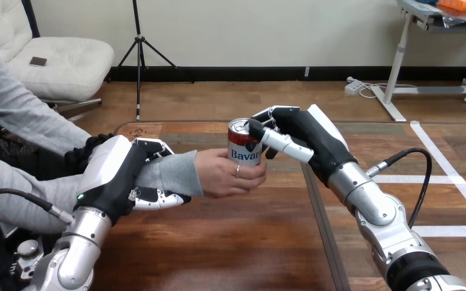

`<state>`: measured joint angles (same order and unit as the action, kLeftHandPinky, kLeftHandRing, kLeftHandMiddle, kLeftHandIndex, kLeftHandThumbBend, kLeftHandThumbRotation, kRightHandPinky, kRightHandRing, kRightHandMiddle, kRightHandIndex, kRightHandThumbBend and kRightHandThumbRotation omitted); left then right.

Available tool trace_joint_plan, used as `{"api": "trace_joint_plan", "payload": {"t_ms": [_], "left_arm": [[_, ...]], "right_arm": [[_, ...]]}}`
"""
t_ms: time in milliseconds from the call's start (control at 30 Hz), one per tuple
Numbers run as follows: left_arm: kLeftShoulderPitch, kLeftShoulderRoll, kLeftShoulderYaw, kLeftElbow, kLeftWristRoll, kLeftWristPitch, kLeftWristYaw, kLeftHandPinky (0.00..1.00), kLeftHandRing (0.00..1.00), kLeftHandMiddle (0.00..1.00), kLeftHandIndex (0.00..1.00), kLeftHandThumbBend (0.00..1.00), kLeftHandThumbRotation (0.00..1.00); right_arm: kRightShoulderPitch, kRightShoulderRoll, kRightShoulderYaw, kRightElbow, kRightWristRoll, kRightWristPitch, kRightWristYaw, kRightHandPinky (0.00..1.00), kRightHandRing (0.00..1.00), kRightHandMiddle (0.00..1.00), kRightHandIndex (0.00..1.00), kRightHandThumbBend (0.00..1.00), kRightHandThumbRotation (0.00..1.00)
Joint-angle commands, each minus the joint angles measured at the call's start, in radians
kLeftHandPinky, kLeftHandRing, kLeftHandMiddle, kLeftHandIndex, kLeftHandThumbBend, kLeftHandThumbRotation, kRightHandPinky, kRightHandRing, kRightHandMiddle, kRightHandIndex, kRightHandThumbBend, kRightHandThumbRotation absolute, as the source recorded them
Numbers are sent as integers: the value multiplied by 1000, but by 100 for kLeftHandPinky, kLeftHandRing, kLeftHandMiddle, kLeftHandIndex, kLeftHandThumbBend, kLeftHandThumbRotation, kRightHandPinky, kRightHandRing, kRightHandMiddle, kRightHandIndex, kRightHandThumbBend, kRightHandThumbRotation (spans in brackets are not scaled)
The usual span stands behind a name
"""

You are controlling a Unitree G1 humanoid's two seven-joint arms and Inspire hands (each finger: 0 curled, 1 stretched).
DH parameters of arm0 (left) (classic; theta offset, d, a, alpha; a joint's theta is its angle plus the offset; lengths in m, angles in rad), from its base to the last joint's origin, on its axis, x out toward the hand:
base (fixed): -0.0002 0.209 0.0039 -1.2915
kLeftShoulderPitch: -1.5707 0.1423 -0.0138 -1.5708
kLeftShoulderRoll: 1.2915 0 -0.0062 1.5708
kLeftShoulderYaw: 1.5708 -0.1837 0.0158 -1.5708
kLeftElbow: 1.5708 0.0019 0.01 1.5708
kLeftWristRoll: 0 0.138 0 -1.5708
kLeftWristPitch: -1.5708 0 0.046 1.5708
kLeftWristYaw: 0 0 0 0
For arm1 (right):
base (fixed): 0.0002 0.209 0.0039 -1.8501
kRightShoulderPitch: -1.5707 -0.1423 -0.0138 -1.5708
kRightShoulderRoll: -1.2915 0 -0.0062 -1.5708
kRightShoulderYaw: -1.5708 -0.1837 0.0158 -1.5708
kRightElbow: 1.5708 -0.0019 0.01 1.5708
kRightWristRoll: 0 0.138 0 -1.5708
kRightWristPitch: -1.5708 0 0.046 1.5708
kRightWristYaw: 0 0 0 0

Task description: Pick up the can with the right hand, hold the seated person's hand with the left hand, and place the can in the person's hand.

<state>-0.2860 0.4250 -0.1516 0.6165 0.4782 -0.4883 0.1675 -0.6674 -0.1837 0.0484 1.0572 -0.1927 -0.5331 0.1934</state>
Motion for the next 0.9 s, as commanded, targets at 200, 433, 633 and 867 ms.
{"api": "trace_joint_plan", "payload": {"t_ms": [200,433,633,867], "left_arm": [[-69,1,31,-98,-40,-56,4,25,31,38,44,65,0],[-58,1,34,-109,-41,-54,-3,26,31,38,44,65,0],[-51,1,35,-112,-40,-57,-4,26,31,38,44,65,0],[-41,4,35,-123,-37,-46,-12,26,32,38,44,65,0]], "right_arm": [[-19,-2,-13,-31,43,3,45,52,63,69,71,98,99],[-15,-4,-22,-50,83,41,106,55,68,76,79,100,100],[-10,-4,-32,-63,117,64,145,60,75,82,87,100,100],[1,-3,-45,-82,154,87,166,68,83,88,93,100,100]]}}
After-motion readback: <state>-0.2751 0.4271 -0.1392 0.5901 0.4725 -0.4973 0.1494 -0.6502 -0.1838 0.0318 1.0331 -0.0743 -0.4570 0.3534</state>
